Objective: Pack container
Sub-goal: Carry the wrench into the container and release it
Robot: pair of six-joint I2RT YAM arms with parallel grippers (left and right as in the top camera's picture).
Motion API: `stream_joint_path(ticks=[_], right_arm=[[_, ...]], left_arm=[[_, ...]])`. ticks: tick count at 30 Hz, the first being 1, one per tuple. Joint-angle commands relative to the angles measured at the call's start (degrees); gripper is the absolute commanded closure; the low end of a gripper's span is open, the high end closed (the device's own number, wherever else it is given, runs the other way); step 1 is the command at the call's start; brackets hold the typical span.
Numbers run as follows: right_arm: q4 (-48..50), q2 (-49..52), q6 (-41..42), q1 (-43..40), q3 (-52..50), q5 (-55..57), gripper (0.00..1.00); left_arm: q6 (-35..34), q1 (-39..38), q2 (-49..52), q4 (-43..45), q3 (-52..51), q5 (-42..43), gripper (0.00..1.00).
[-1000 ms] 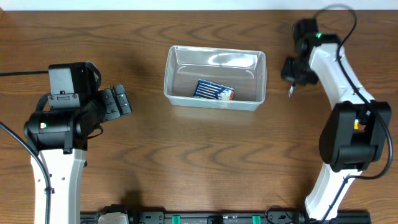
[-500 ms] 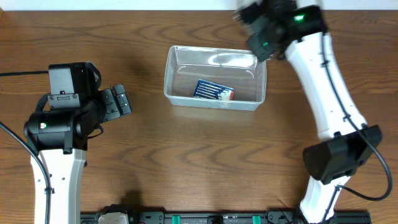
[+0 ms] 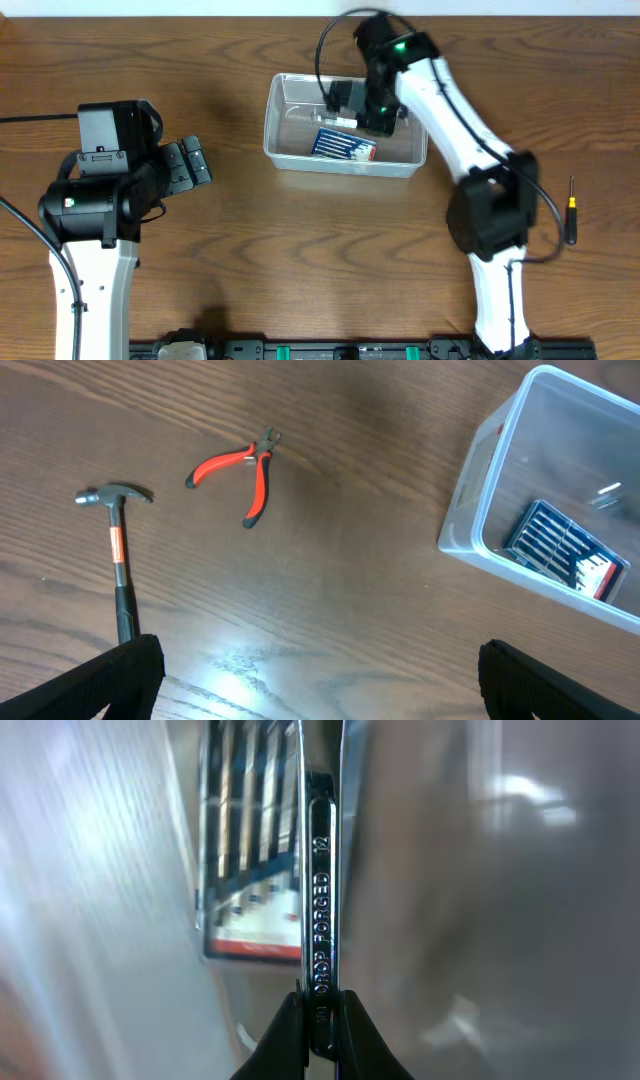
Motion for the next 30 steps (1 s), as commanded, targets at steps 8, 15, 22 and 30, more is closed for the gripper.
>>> stream_joint_path(ticks=[8, 15, 22, 30], right_arm=[[-0.1, 5.8, 0.9, -0.3, -0.3, -1.8, 0.9], [0.6, 5.0, 11.5, -0.3, 3.3, 7.8, 0.24], [-1.0, -2.8, 19.7, -1.0, 13.1, 11.1, 0.21], [-3.1, -16.4, 46.1, -9.6, 15.6, 11.1, 0.01]], left_arm=[[0.3, 0.2, -0.6, -0.2, 0.9, -0.7, 0.02], [0.3, 0.2, -0.6, -0.2, 0.9, -0.7, 0.02], [0.3, 0.2, -0.6, -0.2, 0.9, -0.7, 0.01], [0.3, 0.2, -0.6, -0.2, 0.9, -0.7, 0.02]])
